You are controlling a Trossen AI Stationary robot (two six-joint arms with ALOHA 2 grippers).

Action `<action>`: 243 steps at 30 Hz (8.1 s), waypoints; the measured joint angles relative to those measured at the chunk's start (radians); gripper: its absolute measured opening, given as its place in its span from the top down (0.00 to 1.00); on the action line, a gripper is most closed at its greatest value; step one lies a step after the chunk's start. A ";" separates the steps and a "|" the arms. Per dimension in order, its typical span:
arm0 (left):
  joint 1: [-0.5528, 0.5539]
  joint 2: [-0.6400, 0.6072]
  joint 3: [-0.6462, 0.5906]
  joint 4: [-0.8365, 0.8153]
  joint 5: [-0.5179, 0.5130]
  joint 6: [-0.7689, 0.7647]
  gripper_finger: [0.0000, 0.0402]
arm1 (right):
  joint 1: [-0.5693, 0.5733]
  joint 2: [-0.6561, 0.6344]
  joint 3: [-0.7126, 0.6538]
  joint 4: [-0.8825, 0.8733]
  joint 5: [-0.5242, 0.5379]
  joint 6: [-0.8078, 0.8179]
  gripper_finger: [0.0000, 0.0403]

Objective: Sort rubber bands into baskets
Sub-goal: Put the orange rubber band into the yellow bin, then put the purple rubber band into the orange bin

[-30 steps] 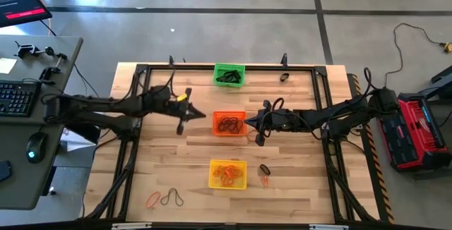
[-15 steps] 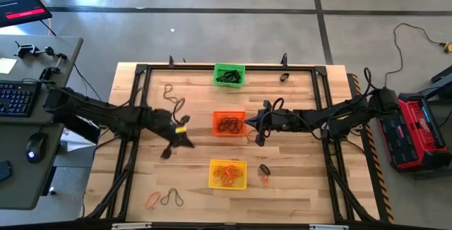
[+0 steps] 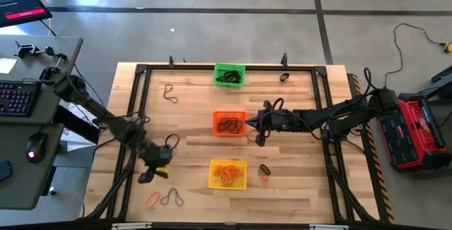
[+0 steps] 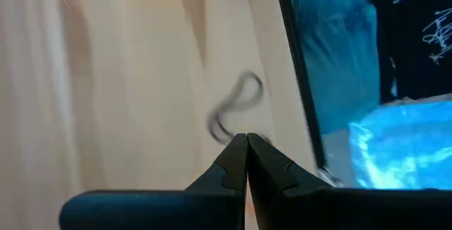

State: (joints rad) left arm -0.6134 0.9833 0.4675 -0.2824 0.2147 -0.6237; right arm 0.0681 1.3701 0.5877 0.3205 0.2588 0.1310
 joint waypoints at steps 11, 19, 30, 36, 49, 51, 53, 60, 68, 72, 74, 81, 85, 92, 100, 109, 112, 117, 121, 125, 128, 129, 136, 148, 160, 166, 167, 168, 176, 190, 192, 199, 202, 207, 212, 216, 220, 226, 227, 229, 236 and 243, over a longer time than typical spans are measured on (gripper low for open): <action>-0.276 0.024 0.000 -0.075 -0.019 -0.487 1.00 | 0.000 0.000 0.000 -0.012 0.000 0.000 1.00; -0.343 0.163 0.000 -0.057 -0.017 -0.702 0.92 | 0.000 0.000 0.000 -0.025 0.000 0.000 1.00; -0.358 0.310 0.002 0.138 0.009 -0.842 0.76 | 0.000 0.000 0.000 -0.035 0.000 0.000 1.00; -0.358 0.412 0.061 0.031 0.012 -0.868 0.76 | 0.000 0.000 0.000 -0.042 0.000 0.000 1.00; -0.357 0.484 0.142 -0.022 -0.058 -0.907 0.76 | 0.000 0.000 0.000 -0.054 0.000 0.000 1.00; -0.357 0.483 0.143 -0.030 -0.074 -0.917 0.77 | 0.000 0.000 0.000 -0.055 0.000 0.000 1.00; -0.357 0.484 0.143 -0.035 -0.088 -0.918 0.79 | 0.000 0.000 0.000 -0.056 0.000 0.000 1.00; -0.357 0.497 0.145 -0.047 -0.093 -0.858 0.98 | 0.000 0.052 0.000 -0.059 0.000 0.002 1.00; -0.324 0.502 0.259 -0.267 -0.094 -0.727 1.00 | 0.000 0.154 -0.001 0.002 -0.001 0.021 1.00; -0.276 0.495 0.303 -0.340 -0.086 -0.650 1.00 | 0.000 0.168 -0.001 0.016 -0.001 0.013 1.00; -0.249 0.478 0.314 -0.362 -0.085 -0.613 1.00 | 0.001 0.168 -0.001 0.022 -0.004 0.000 1.00; -0.116 0.356 0.324 -0.442 -0.148 -0.454 1.00 | 0.022 0.168 -0.001 0.041 -0.065 -0.062 1.00; 0.003 0.291 0.324 -0.454 -0.181 -0.333 1.00 | 0.040 0.168 -0.001 0.043 -0.069 -0.068 1.00; 0.222 0.264 0.362 -0.430 -0.242 -0.102 1.00 | 0.067 0.168 -0.001 0.038 -0.069 -0.077 1.00; 0.375 0.339 0.453 -0.225 -0.233 0.181 1.00 | 0.077 0.140 -0.001 0.001 -0.068 -0.087 1.00; 0.424 0.540 0.585 -0.115 -0.123 0.420 1.00 | 0.077 0.098 -0.001 -0.065 -0.023 -0.084 1.00; 0.424 0.602 0.643 -0.106 -0.107 0.496 1.00 | 0.077 0.080 -0.001 -0.070 -0.023 -0.086 1.00; 0.423 0.700 0.708 -0.092 -0.057 0.569 1.00 | 0.077 0.058 -0.001 -0.080 -0.023 -0.084 1.00; 0.422 0.768 0.726 -0.057 -0.002 0.597 1.00 | 0.076 0.056 -0.001 -0.087 -0.022 -0.079 1.00; 0.421 0.808 0.737 -0.018 0.063 0.601 1.00 | 0.076 0.056 -0.001 -0.092 -0.021 -0.061 1.00; 0.414 0.823 0.739 0.009 0.100 0.602 1.00 | 0.076 0.056 -0.001 -0.098 -0.022 -0.057 1.00; 0.411 0.828 0.739 0.007 0.104 0.602 1.00 | 0.076 0.056 -0.001 -0.100 -0.022 -0.055 1.00; 0.395 0.886 0.739 -0.006 0.130 0.575 1.00 | 0.076 0.056 -0.001 -0.100 -0.022 -0.036 1.00; 0.396 0.858 0.739 -0.032 0.041 0.611 0.80 | 0.076 0.056 -0.001 -0.107 -0.022 -0.034 1.00; 0.411 0.649 0.675 0.024 -0.158 0.694 0.71 | 0.076 0.056 0.000 -0.108 -0.025 -0.034 1.00; 0.475 0.503 0.444 0.216 -0.167 0.615 0.71 | 0.077 0.055 0.000 -0.110 -0.026 -0.042 1.00; 0.488 0.471 0.409 0.239 -0.180 0.598 0.71 | 0.077 0.055 0.000 -0.110 -0.026 -0.042 1.00; 0.500 0.439 0.377 0.251 -0.200 0.586 0.71 | 0.077 0.055 0.000 -0.110 -0.026 -0.042 1.00; 0.659 0.171 0.205 0.124 -0.436 0.466 0.71 | 0.076 0.055 0.000 -0.096 -0.027 -0.053 1.00; 1.093 0.163 0.199 -0.314 -0.343 0.500 0.71 | 0.076 0.055 0.000 -0.089 -0.027 -0.053 1.00; 1.137 0.191 0.199 -0.319 -0.337 0.520 0.71 | 0.076 0.055 0.000 -0.086 -0.027 -0.050 1.00; 1.259 0.305 0.199 -0.319 -0.294 0.583 0.64 | 0.076 0.055 0.000 -0.087 -0.027 -0.034 1.00; 1.295 0.354 0.199 -0.312 -0.270 0.608 0.61 | 0.076 0.055 0.000 -0.087 -0.027 -0.034 1.00; 1.337 0.430 0.199 -0.308 -0.267 0.609 0.61 | 0.076 0.055 0.000 -0.088 -0.027 -0.034 1.00; 1.368 0.489 0.200 -0.280 -0.275 0.627 0.61 | 0.076 0.055 0.000 -0.091 -0.027 -0.034 1.00; 1.388 0.514 0.203 -0.269 -0.261 0.632 0.61 | 0.076 0.055 0.000 -0.091 -0.027 -0.034 1.00; 1.401 0.518 0.203 -0.261 -0.259 0.636 0.67 | 0.076 0.055 0.000 -0.091 -0.027 -0.034 1.00; 1.402 0.520 0.202 -0.245 -0.272 0.670 0.87 | 0.076 0.055 0.000 -0.092 -0.027 -0.034 1.00; 1.402 0.520 0.203 -0.242 -0.272 0.678 0.91 | 0.076 0.055 0.000 -0.091 -0.027 -0.034 1.00; 1.395 0.521 0.213 -0.245 -0.278 0.693 0.97 | 0.076 0.055 0.000 -0.091 -0.027 -0.034 1.00; 1.332 0.500 0.284 -0.235 -0.292 0.732 1.00 | 0.076 0.055 0.000 -0.092 -0.027 -0.023 1.00; 1.256 0.423 0.360 -0.249 -0.257 0.733 1.00 | 0.076 0.055 0.000 -0.096 -0.027 -0.026 1.00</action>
State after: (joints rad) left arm 0.6428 1.4058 0.8278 -0.5314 -0.0421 0.1094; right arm 0.1440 1.4250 0.5873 0.2249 0.2321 0.1051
